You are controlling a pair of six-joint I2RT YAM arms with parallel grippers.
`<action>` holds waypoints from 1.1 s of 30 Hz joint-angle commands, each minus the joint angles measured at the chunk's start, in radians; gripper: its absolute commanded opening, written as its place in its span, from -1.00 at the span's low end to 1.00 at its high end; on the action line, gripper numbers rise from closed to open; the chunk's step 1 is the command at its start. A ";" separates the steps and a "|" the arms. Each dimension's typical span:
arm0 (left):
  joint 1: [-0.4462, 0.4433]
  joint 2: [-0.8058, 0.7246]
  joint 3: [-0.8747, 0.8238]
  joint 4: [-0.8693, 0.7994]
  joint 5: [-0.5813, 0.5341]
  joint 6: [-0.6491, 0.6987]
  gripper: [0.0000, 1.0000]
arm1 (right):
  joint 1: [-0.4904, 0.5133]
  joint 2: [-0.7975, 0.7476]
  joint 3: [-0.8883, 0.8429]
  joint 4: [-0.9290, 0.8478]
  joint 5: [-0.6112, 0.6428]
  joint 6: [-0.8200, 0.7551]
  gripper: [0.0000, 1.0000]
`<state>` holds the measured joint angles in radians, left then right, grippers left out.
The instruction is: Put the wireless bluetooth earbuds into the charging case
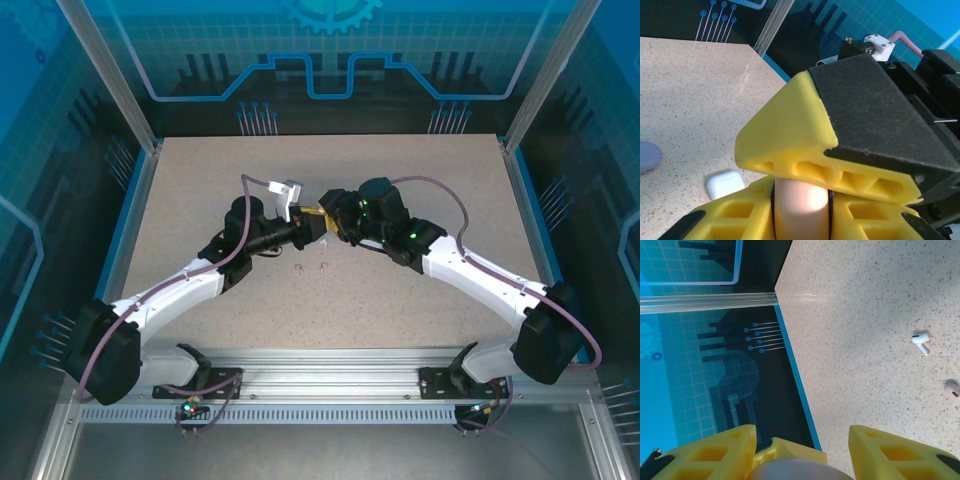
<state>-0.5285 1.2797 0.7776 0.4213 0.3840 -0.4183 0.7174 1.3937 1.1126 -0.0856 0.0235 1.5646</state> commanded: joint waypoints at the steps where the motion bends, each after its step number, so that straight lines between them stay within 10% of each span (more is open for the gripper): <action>1: -0.007 -0.031 -0.017 0.034 -0.046 0.009 -0.40 | 0.005 -0.008 -0.017 0.019 0.021 0.025 -0.22; 18: -0.006 -0.044 -0.033 0.045 -0.052 0.004 -0.38 | -0.007 -0.018 -0.033 0.003 0.031 0.028 -0.23; 27: -0.006 -0.029 -0.043 0.077 -0.036 -0.027 -1.00 | -0.009 -0.016 -0.034 0.014 0.024 0.028 -0.23; 33: -0.006 -0.031 -0.058 0.105 -0.042 -0.051 -1.00 | -0.019 -0.021 -0.034 0.024 0.022 0.021 0.03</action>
<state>-0.5331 1.2663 0.7326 0.4744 0.3508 -0.4541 0.7048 1.3933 1.0908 -0.0792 0.0467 1.5826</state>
